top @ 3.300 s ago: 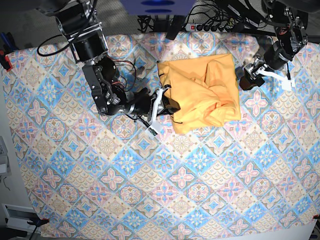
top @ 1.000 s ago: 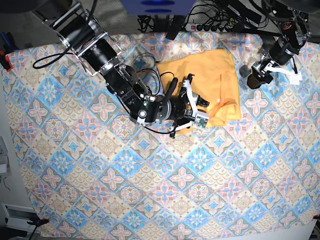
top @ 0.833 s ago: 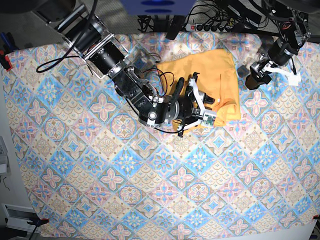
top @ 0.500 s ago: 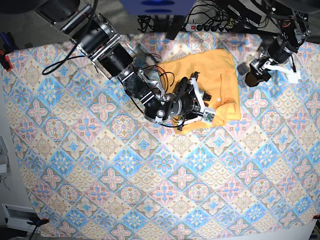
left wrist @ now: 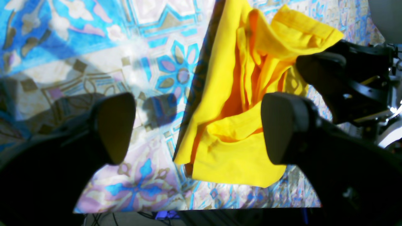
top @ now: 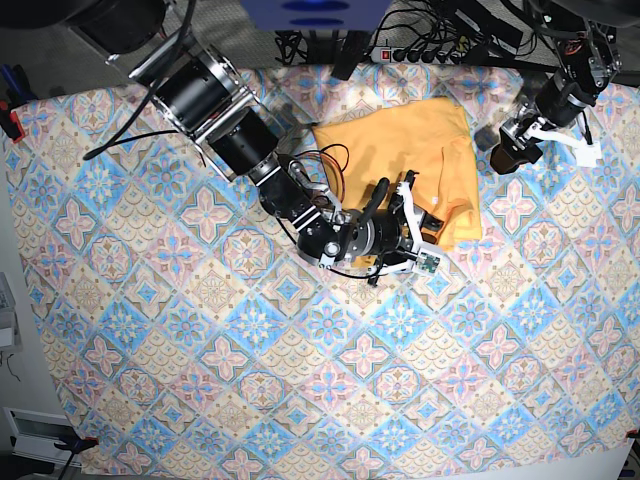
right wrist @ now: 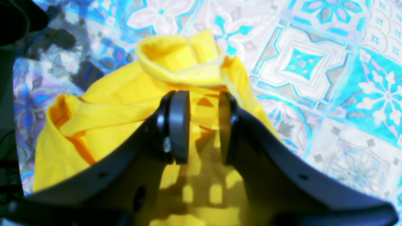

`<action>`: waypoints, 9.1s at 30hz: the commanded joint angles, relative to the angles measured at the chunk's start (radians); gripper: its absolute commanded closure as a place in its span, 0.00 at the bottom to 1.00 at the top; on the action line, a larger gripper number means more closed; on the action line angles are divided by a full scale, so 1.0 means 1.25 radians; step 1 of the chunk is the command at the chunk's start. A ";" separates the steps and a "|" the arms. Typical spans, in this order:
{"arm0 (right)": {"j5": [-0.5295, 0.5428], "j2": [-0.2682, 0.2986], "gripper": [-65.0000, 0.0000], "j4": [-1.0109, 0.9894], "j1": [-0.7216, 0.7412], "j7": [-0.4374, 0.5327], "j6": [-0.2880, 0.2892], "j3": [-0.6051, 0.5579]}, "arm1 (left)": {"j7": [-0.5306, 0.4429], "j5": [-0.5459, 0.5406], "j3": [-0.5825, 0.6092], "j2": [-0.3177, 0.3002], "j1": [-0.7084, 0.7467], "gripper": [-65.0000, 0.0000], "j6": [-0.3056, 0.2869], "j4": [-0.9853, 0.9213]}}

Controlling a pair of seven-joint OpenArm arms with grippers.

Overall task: Fold the T-shirt properly
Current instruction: 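Fold the bundle's edge over toward the left gripper with the right gripper, then grasp the bundle's side with the left gripper and fold it inward, then press the folded bundle flat with both grippers, then lift the left gripper, then press and smooth the yellow bundle's edge with the left gripper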

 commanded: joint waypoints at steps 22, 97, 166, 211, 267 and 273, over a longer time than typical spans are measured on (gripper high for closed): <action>0.013 -0.019 0.65 0.155 -0.007 0.024 0.034 -0.080 | -0.010 -0.013 0.100 -0.034 -0.015 0.03 -0.005 0.012; 0.014 0.168 0.76 0.320 -0.123 0.023 0.027 0.191 | -0.015 0.175 0.385 -0.069 -0.270 0.18 -0.004 -0.254; 0.014 0.250 0.76 0.424 -0.213 -0.009 0.029 0.372 | -0.172 0.760 0.421 0.012 -0.299 0.19 0.194 0.081; 0.014 0.249 0.76 0.430 -0.216 -0.009 0.030 0.372 | -0.111 0.129 0.237 0.072 -0.397 0.19 0.192 -0.344; 0.014 0.255 0.76 0.442 -0.211 -0.011 0.030 0.378 | -0.188 0.396 0.735 -0.023 -0.775 0.81 0.072 -0.626; 0.014 0.255 0.76 0.434 -0.186 -0.011 0.030 0.372 | -0.183 0.401 0.735 -0.030 -0.707 0.67 0.073 -0.502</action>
